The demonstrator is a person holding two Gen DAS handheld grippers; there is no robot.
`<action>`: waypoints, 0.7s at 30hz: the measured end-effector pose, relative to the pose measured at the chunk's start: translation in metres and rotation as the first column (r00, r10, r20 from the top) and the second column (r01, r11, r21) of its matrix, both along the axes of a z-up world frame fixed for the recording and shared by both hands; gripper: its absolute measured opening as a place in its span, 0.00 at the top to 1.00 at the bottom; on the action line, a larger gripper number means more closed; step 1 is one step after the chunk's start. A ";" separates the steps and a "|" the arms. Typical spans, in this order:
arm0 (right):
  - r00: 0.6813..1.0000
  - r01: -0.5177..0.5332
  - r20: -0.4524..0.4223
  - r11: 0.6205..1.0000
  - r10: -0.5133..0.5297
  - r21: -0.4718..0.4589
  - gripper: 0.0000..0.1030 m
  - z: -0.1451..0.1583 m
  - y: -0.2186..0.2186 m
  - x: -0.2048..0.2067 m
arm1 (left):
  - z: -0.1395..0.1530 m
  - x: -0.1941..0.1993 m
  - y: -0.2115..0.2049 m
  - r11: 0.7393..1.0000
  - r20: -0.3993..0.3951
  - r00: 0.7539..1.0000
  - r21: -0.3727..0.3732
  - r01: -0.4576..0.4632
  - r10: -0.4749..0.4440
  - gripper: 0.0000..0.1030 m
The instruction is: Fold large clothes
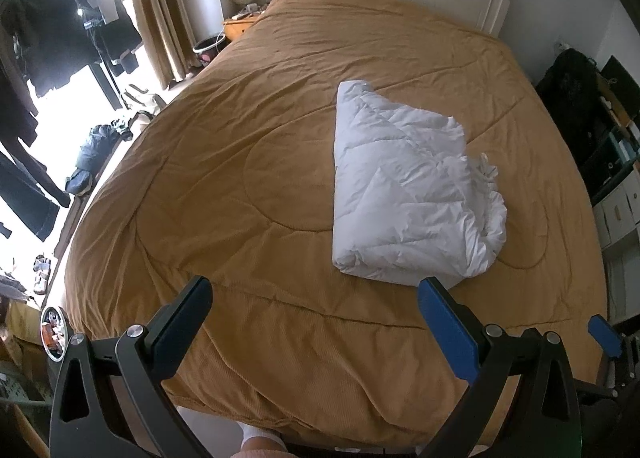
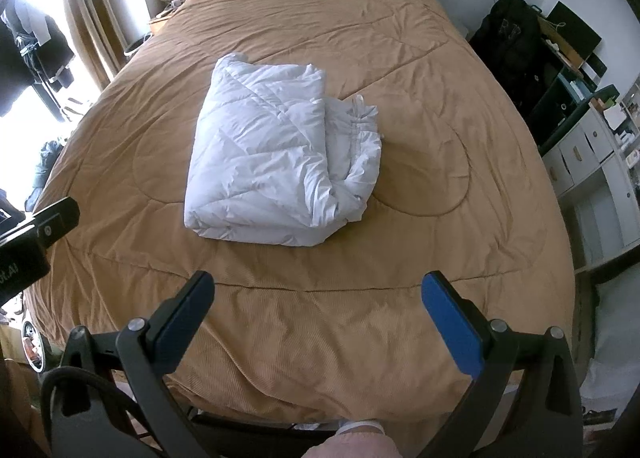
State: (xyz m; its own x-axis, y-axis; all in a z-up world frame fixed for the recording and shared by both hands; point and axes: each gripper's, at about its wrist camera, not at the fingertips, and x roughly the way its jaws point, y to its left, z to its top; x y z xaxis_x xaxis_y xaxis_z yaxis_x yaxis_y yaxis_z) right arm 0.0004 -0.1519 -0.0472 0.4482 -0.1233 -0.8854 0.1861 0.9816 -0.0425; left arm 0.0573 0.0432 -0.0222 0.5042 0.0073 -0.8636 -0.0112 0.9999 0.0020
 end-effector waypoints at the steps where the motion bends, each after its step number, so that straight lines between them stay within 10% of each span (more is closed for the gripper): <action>1: 1.000 0.000 -0.001 1.000 0.000 0.001 0.00 0.000 0.000 0.000 | -0.001 0.000 0.001 1.000 -0.003 1.000 -0.001 -0.002 0.002 0.01; 21: 1.000 0.018 -0.009 1.000 -0.018 0.007 0.00 -0.006 0.001 -0.004 | -0.011 0.000 0.002 1.000 -0.046 0.999 0.004 -0.006 0.006 0.01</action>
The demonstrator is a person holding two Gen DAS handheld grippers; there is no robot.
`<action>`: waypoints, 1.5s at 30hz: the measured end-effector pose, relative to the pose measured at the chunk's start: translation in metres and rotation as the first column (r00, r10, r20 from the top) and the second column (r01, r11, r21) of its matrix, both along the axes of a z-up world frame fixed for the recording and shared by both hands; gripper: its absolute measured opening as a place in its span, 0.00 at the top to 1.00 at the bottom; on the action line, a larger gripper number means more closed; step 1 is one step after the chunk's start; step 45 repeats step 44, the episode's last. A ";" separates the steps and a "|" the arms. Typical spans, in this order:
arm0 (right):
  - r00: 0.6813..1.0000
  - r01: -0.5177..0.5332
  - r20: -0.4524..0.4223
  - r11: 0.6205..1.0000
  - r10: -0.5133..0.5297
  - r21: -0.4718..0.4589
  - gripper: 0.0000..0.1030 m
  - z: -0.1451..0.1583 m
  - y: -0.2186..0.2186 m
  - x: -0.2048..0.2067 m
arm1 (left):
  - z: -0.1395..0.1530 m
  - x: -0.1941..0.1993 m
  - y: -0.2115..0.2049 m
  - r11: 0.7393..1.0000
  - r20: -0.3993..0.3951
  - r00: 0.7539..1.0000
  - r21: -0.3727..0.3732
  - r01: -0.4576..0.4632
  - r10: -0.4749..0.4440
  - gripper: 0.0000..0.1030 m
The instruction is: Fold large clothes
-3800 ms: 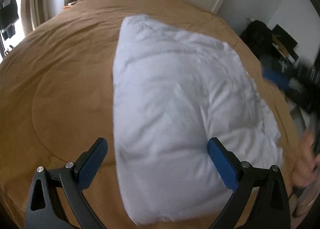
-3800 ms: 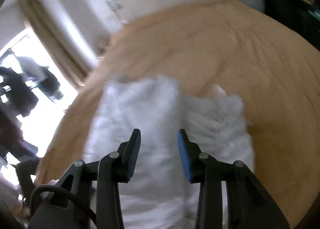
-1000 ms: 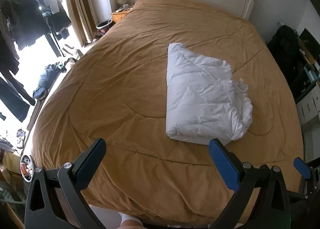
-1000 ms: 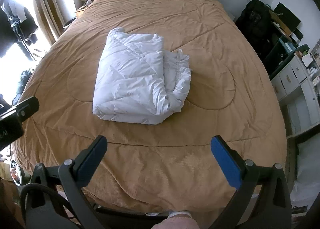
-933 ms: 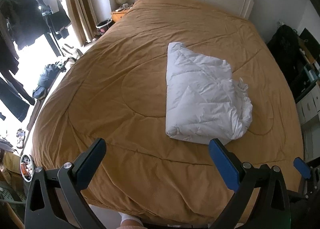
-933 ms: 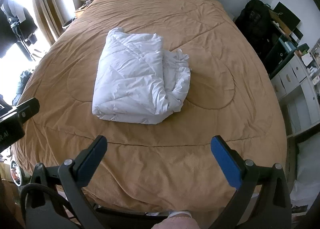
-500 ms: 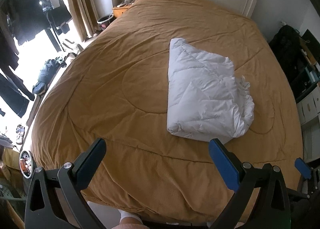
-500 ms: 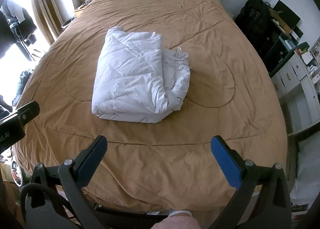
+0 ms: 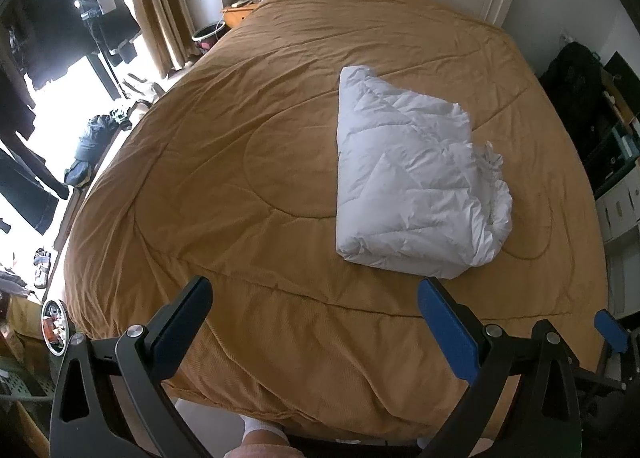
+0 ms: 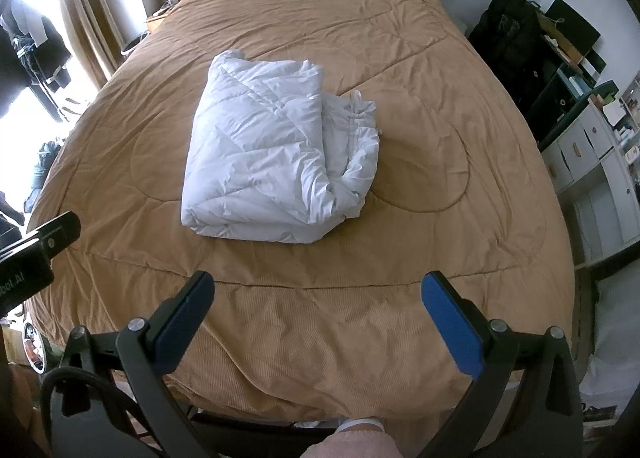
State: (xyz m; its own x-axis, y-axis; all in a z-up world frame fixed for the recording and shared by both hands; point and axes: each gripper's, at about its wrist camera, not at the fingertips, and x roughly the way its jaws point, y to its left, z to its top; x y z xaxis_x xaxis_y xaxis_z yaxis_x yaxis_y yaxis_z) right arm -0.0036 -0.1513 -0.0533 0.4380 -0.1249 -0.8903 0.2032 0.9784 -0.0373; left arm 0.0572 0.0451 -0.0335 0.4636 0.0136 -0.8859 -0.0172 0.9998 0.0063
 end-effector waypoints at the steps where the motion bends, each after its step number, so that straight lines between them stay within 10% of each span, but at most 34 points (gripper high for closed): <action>1: 1.000 -0.001 -0.001 1.000 0.001 0.000 0.00 0.000 0.000 0.000 | 0.000 0.000 0.000 1.000 0.000 1.000 -0.001 0.000 0.000 0.01; 45: 0.999 -0.016 -0.041 1.000 0.016 0.008 0.00 -0.008 0.000 0.002 | -0.008 -0.007 -0.015 0.999 -0.018 0.999 0.008 0.042 -0.041 0.01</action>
